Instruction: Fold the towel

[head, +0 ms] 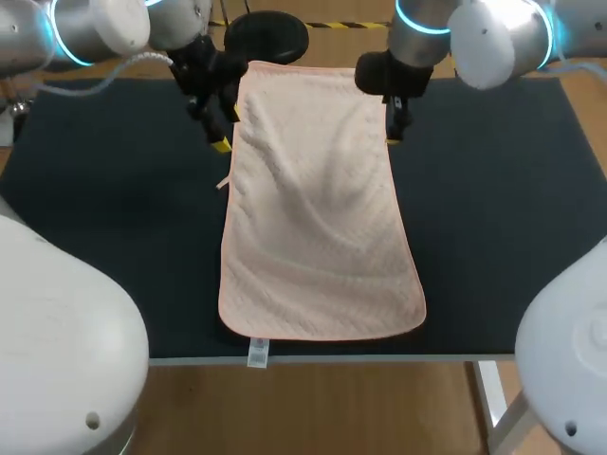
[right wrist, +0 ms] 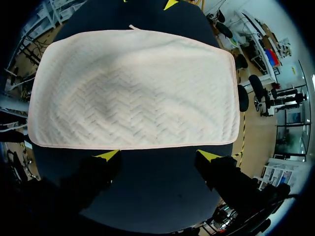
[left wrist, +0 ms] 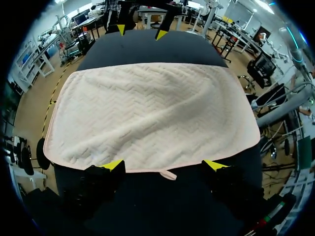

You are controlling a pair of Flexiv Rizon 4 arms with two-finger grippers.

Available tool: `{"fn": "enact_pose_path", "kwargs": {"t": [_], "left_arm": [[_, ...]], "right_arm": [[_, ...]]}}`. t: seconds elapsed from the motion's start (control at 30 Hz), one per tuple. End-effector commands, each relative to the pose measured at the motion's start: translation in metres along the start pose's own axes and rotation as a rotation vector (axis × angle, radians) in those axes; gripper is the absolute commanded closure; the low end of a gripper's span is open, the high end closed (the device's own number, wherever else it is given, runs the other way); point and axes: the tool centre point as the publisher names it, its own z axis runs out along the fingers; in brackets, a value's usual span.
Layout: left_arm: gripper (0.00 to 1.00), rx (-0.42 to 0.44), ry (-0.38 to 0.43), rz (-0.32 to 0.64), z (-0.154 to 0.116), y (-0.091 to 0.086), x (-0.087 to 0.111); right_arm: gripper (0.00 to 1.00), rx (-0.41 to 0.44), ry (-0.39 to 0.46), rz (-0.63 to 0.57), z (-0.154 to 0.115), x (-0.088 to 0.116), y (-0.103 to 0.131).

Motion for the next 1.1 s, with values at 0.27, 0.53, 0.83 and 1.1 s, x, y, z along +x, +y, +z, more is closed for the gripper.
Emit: {"fn": "enact_pose_path", "kwargs": {"t": [0.27,0.53,0.83,1.1], "left_arm": [[0.00,0.023,-0.089,-0.052,0.039,-0.013,0.004],[0.00,0.054,-0.078,-0.059,0.041,-0.016,0.004],[0.00,0.049,-0.098,-0.058,0.038,-0.014,0.001],[0.00,-0.022,-0.113,-0.068,0.061,-0.007,-0.025]], "right_arm": [[0.00,-0.072,-0.052,0.024,0.022,0.019,0.000],[0.00,-0.089,-0.036,-0.045,0.014,0.017,0.001],[0.00,-0.099,-0.054,-0.056,0.015,0.015,0.001],[0.00,-0.047,0.030,-0.002,0.059,0.014,0.013]]}}
